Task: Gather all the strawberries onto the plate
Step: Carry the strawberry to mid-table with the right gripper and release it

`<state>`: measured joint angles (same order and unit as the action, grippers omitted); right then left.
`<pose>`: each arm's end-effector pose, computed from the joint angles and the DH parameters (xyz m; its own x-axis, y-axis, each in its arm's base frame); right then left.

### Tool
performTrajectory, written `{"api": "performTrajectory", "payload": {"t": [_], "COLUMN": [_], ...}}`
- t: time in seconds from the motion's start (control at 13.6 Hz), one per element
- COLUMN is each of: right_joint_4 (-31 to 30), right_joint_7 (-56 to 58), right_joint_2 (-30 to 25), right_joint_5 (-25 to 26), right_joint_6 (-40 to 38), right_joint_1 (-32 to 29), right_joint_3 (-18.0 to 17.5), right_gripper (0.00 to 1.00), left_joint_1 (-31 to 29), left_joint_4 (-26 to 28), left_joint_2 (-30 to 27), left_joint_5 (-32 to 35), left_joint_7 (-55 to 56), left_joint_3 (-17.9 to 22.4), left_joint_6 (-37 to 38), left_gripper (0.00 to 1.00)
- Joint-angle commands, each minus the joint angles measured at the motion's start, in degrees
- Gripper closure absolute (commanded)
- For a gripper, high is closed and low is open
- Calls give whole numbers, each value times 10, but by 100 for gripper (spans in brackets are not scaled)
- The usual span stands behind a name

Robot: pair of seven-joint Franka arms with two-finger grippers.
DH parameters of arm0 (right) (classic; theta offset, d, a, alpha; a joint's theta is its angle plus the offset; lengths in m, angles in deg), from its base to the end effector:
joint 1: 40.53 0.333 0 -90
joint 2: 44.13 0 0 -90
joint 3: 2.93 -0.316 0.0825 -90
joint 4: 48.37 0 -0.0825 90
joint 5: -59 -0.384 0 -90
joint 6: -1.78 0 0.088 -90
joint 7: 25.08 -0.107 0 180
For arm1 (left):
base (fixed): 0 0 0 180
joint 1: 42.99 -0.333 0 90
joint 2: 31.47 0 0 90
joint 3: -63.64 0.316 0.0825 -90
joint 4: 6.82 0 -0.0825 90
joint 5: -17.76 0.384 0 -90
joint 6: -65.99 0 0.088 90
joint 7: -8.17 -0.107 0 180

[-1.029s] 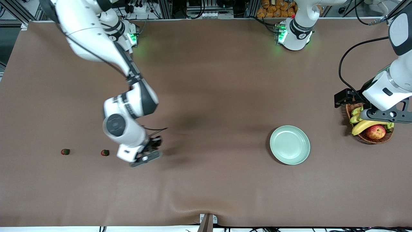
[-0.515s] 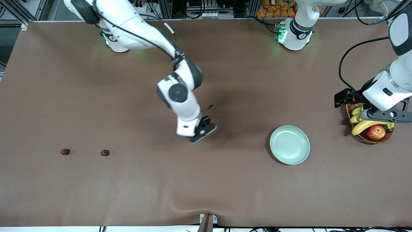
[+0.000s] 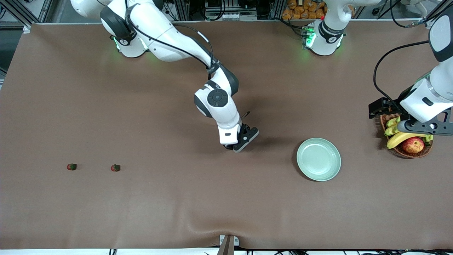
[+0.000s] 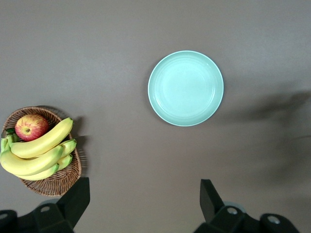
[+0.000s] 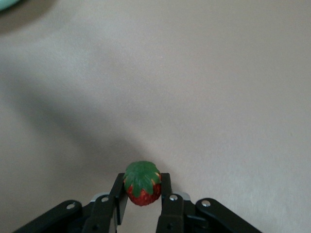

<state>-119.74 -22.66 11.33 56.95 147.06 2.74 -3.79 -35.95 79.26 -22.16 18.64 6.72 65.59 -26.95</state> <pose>0.5635 0.5411 0.2064 0.6788 0.6623 0.3172 0.7047 -0.7090 -0.0276 0.6035 -0.0537 0.5670 0.9924 -0.1148 -0.0432 -0.1157 -0.9931 -0.0197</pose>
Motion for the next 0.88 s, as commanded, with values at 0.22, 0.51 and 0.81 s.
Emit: {"api": "performTrajectory", "payload": {"t": [0.22,0.51,0.81], "right_joint_4": [56,58,58], "right_joint_7": [72,76,75], "right_joint_2": [41,49,56], "right_joint_5": [2,4,12], "right_joint_6": [-2,-2,11], "right_joint_1": [1,1,1], "right_joint_3": [4,5,5], "right_gripper": [100,99,59], "left_joint_1": [-7,-7,-6], "left_joint_4": [-11,-11,-11], "left_joint_2": [4,4,4], "left_joint_5": [-9,-9,-9], "left_joint_7": [-14,-14,-14], "left_joint_3": [0,0,0], "left_joint_6": [9,9,9], "left_gripper": [0,0,0]}}
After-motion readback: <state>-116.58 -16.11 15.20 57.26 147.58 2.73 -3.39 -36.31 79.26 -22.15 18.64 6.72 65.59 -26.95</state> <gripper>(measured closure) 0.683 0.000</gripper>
